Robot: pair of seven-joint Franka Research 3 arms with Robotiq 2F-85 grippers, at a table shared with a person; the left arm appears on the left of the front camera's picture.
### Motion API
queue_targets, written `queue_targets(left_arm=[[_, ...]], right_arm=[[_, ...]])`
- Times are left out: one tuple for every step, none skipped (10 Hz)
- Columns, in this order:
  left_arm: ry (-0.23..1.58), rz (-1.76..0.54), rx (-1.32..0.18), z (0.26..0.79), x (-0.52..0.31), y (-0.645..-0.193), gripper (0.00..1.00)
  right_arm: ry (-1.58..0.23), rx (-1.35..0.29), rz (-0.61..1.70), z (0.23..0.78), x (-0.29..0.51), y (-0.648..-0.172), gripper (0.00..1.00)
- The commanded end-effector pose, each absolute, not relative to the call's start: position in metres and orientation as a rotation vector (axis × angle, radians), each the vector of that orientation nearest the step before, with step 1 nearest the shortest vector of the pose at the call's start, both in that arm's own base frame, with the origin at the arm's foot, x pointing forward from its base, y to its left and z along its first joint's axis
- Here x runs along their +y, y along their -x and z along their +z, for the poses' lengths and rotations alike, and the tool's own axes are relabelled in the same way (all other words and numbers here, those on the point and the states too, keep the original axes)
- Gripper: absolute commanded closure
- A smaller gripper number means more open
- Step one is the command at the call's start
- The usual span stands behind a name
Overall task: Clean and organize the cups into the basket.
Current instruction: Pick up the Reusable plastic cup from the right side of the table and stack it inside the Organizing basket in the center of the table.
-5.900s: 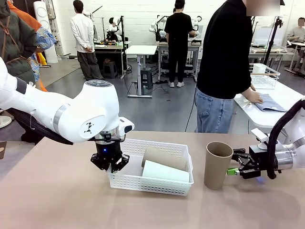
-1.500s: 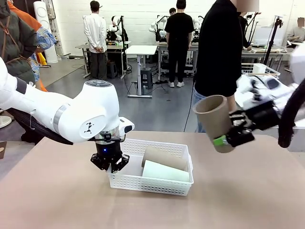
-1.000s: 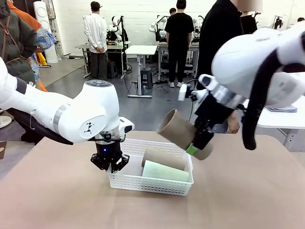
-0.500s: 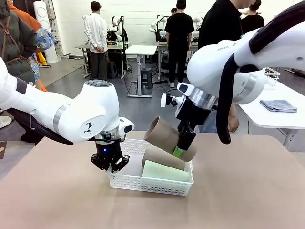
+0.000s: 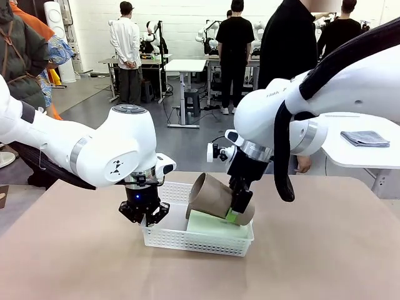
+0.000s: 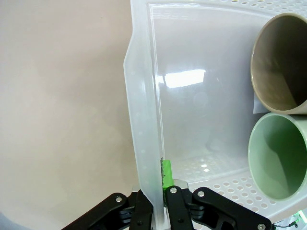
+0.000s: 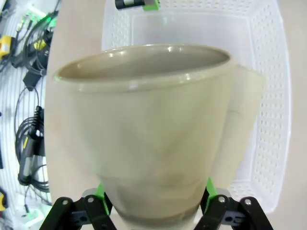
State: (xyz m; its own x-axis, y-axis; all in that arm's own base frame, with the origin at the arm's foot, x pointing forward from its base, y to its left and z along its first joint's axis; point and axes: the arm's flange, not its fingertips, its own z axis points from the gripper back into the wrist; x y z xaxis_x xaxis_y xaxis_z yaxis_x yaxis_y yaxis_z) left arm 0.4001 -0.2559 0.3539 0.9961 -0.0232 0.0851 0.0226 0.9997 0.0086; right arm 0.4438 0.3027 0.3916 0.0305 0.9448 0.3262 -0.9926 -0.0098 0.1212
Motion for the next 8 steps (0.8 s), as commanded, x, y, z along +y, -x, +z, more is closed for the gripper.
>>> queue_targets(left_arm=[[-0.008, -0.02, -0.096, 0.3553, -0.2558, -0.3991, 1.0], [-0.008, -0.02, -0.096, 0.3553, -0.2558, -0.3991, 1.0], [-0.008, -0.02, -0.096, 0.3553, -0.2558, -0.3991, 1.0], [-0.008, -0.02, -0.096, 0.3553, -0.2558, -0.3991, 1.0], [-0.008, -0.02, -0.096, 0.3553, -0.2558, -0.3991, 1.0], [-0.008, -0.02, -0.096, 0.3553, -0.2558, -0.3991, 1.0], [-0.008, -0.02, -0.096, 0.3553, -0.2558, -0.3991, 1.0], [-0.008, -0.02, -0.096, 0.3553, -0.2558, -0.3991, 1.0]], right_arm=[[-0.37, -0.183, 1.565, 0.3816, 0.302, -0.4479, 0.19], [-0.379, -0.177, 1.564, 0.3769, 0.3006, -0.4497, 0.19], [-0.386, -0.187, 1.571, 0.3769, 0.2999, -0.4494, 0.0], [-0.388, -0.193, 1.574, 0.3774, 0.3001, -0.4496, 0.0], [-0.386, -0.194, 1.572, 0.3772, 0.3007, -0.4493, 0.0], [-0.384, -0.191, 1.573, 0.3772, 0.3007, -0.4485, 0.0], [-0.386, -0.193, 1.571, 0.3773, 0.3006, -0.4485, 0.0], [-0.387, -0.196, 1.569, 0.3773, 0.3007, -0.4485, 0.0]])
